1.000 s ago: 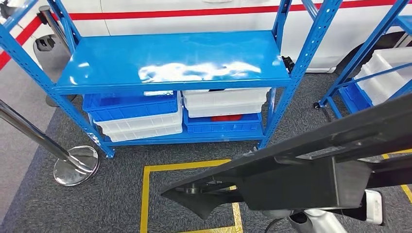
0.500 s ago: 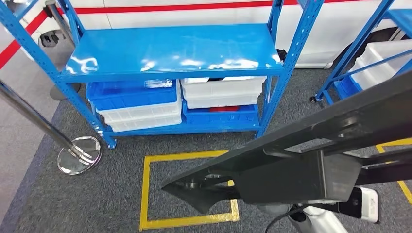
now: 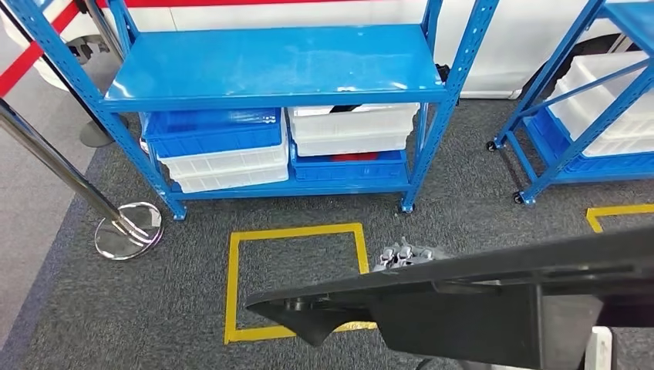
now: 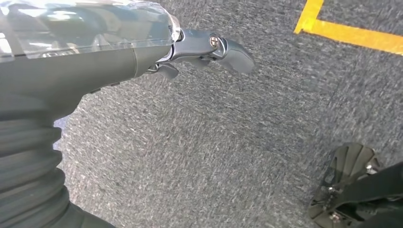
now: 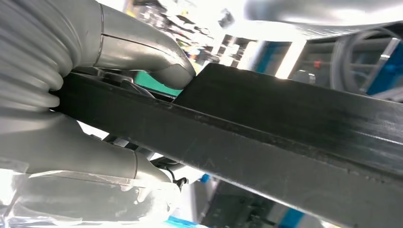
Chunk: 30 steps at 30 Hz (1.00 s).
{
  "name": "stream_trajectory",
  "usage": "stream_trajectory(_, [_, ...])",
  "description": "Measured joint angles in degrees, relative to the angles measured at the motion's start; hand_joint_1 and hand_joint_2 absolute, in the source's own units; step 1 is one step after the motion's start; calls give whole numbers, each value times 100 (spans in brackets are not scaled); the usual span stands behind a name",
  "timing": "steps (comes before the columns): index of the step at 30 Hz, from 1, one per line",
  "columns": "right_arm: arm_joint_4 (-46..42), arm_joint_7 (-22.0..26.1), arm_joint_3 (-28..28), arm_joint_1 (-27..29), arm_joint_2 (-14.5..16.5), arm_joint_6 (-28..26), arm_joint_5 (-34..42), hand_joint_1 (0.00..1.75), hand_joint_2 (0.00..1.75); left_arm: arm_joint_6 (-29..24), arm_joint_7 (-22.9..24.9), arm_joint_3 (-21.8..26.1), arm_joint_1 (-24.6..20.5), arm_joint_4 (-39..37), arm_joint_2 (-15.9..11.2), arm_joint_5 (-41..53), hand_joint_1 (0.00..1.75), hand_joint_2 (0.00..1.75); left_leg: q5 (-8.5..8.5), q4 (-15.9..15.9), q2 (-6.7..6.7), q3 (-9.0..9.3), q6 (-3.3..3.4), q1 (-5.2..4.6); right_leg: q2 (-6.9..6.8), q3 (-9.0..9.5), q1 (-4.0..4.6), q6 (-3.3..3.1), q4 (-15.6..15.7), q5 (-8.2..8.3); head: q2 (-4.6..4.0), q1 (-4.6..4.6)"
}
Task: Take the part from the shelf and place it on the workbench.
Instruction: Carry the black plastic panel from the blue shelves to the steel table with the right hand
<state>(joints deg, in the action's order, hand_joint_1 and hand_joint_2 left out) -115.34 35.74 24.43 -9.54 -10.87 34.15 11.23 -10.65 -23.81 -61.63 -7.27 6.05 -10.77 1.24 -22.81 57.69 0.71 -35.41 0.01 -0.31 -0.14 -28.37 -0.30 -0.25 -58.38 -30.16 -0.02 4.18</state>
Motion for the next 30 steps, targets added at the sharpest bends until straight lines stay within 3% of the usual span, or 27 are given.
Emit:
stream_trajectory(2, [-10,1,0,6,69,54,80,175,175,-22,28,0,1,0,-5,0,0,175,37,4,-4,-14,-61,2,-8,-9,-9,-65,64,35,0,0])
stream_trajectory(4, [-13,1,-3,7,106,104,140,175,175,-30,54,-1,10,-1,-13,2,0,175,-144,206,-19,-104,-130,18,-27,-40,-39,-147,92,106,0,0])
stream_trajectory(7, [-12,0,-8,16,158,151,168,175,175,-38,93,0,27,-2,-25,0,0,175,-748,1222,-30,-461,-232,67,-40,-118,-46,-195,95,183,0,0])
stream_trajectory(8, [-9,0,-15,23,170,188,166,175,175,-51,117,3,34,-2,-27,0,0,175,-843,1505,-30,-544,-256,83,-40,-142,-46,-188,89,199,0,0])
stream_trajectory(9, [-5,0,-30,33,181,244,155,175,175,-72,150,10,42,-2,-29,1,0,175,-823,1593,-30,-535,-273,100,-39,-161,-48,-180,82,210,0,0])
stream_trajectory(10, [-1,0,-56,43,197,311,135,175,175,-100,190,25,50,-2,-35,1,0,175,-701,1451,-29,-420,-283,118,-38,-172,-50,-171,73,215,0,0])
stream_trajectory(12, [4,0,-136,53,252,435,78,175,175,-163,273,85,62,-2,-66,1,0,175,-382,707,-35,29,-278,143,-36,-181,-51,-146,53,210,0,0])
stream_trajectory(14, [4,0,-216,50,316,519,42,175,175,-217,327,175,71,-4,-105,1,0,175,-265,137,-48,341,-232,121,-26,-209,-44,-92,34,216,0,0])
stream_trajectory(17, [10,0,-268,43,367,604,42,175,175,-242,355,316,94,-7,-134,1,0,175,-288,-8,-41,368,-133,97,5,-264,-44,5,24,246,0,0])
stream_trajectory(19, [20,0,-279,29,373,636,53,175,175,-243,357,392,98,-7,-140,1,0,175,-260,-62,-4,358,-43,115,14,-342,-45,56,-121,130,0,0])
stream_trajectory(20, [26,0,-284,19,373,644,56,175,175,-243,356,422,97,-7,-140,0,0,175,-243,-85,21,352,2,123,15,-450,-44,72,-355,-20,0,0])
stream_trajectory(22, [53,0,-288,2,373,649,65,175,175,-239,353,469,101,-7,-133,0,0,175,-228,-83,76,323,53,98,15,-806,-47,84,-1114,-383,0,0])
stream_trajectory(23, [71,0,-288,0,372,649,67,175,175,-235,350,484,106,-7,-126,0,0,175,-223,-78,108,309,61,85,14,-971,-47,88,-1458,-494,0,0])
stream_trajectory(24, [91,0,-286,0,372,645,67,175,175,-232,347,503,111,-7,-116,1,0,175,-221,-69,143,299,66,74,13,-1057,-47,89,-1638,-504,0,0])
stream_trajectory(25, [105,0,-285,-1,372,637,66,175,175,-231,343,530,113,-7,-105,1,0,175,-220,-58,177,293,68,66,7,-1032,-46,84,-1585,-400,0,0])
stream_trajectory(26, [114,0,-283,-3,372,627,65,175,175,-232,341,557,115,-7,-94,1,0,175,-221,-45,214,291,66,60,-11,-894,-46,73,-1308,-208,0,0])
stream_trajectory(28, [120,0,-281,-15,372,621,64,175,175,-248,342,609,114,-7,-74,1,0,175,-226,-19,286,289,49,47,-170,-493,-23,30,-486,130,0,0])
stream_trajectory(30, [128,0,-282,-35,373,641,65,175,175,-280,346,659,124,-7,-63,1,0,175,-226,8,356,272,6,26,-299,-315,12,-23,-57,236,0,0])
